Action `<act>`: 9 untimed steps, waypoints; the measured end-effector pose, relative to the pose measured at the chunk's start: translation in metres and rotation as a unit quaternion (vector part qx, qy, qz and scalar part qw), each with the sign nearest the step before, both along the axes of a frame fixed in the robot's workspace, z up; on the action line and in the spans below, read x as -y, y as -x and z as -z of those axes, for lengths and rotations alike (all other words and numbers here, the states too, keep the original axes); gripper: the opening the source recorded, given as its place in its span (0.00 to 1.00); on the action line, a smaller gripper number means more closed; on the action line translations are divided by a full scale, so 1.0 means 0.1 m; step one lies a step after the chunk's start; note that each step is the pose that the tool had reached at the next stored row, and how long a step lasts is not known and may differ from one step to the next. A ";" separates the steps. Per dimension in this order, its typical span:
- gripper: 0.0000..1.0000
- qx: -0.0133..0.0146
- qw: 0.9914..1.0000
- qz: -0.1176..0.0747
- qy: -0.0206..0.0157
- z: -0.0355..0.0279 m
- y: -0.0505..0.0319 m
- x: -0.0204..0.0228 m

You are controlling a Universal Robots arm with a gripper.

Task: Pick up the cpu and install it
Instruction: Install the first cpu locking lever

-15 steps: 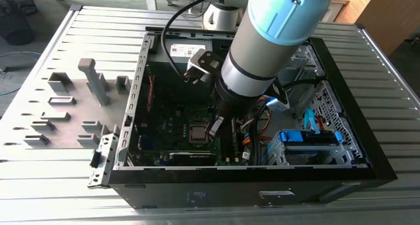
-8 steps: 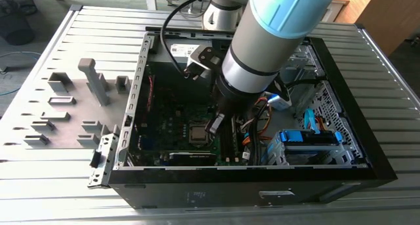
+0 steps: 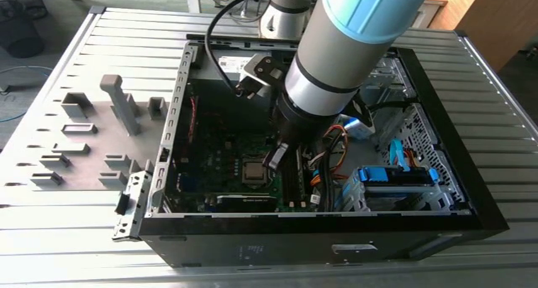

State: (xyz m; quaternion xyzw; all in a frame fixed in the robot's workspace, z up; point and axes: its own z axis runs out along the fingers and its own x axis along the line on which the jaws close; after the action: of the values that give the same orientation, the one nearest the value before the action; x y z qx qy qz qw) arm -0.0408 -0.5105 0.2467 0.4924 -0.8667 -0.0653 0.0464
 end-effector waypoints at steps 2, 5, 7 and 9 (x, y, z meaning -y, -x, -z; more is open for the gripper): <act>0.11 0.000 1.000 0.000 0.001 -0.002 0.002 -0.018; 0.11 0.001 1.000 0.000 0.001 0.000 0.022 -0.038; 0.11 0.003 1.000 0.000 0.001 -0.001 0.047 -0.039; 0.11 0.006 1.000 -0.001 0.001 -0.001 0.075 -0.039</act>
State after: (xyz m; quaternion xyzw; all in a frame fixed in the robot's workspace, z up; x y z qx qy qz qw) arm -0.0483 -0.5066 0.2468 0.4932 -0.8667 -0.0614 0.0415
